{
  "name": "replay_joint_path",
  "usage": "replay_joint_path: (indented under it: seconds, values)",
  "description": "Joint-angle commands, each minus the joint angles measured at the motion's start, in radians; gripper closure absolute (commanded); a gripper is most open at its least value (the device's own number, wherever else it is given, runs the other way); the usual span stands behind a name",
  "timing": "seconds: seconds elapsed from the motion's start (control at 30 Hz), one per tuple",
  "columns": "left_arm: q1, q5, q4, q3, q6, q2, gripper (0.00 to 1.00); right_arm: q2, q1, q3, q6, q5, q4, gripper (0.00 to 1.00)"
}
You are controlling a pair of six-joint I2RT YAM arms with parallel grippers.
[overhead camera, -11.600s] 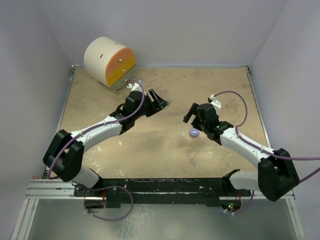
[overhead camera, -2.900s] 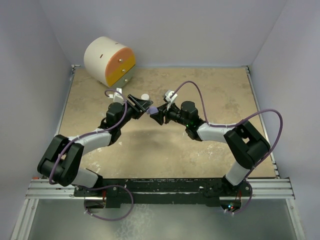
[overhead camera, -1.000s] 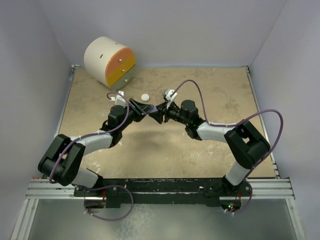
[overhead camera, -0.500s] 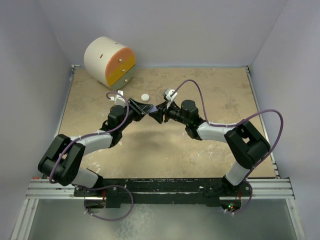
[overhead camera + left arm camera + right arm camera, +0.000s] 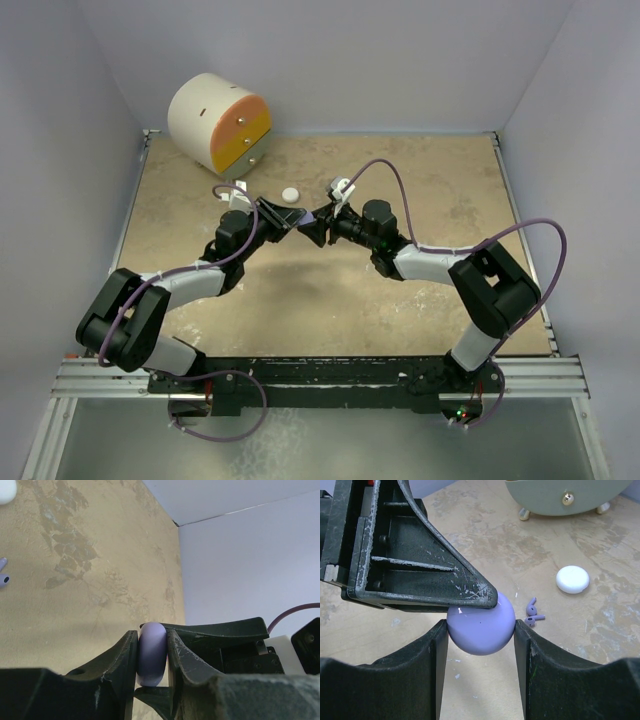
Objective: Insert the wireless bluetooth earbuds into the charging case
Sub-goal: Open the charging case.
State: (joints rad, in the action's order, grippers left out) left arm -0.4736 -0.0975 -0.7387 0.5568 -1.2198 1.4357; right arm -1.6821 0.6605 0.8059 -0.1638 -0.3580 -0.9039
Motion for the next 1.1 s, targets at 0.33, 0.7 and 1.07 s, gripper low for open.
replay_joint_path:
  seconds: [0.33, 0.7, 1.07]
  values:
    - [0.0, 0.081, 0.08, 0.085, 0.011, -0.035, 1.0, 0.191, 0.001, -0.082, -0.038, 0.08, -0.031, 0.18]
    - [0.006, 0.064, 0.081, 0.128, -0.017, -0.01, 1.0, 0.234, 0.001, -0.002, -0.055, 0.361, 0.157, 0.11]
    - [0.004, 0.039, 0.063, 0.129, -0.024, -0.018, 1.0, 0.162, 0.001, 0.046, -0.108, 0.372, 0.174, 0.1]
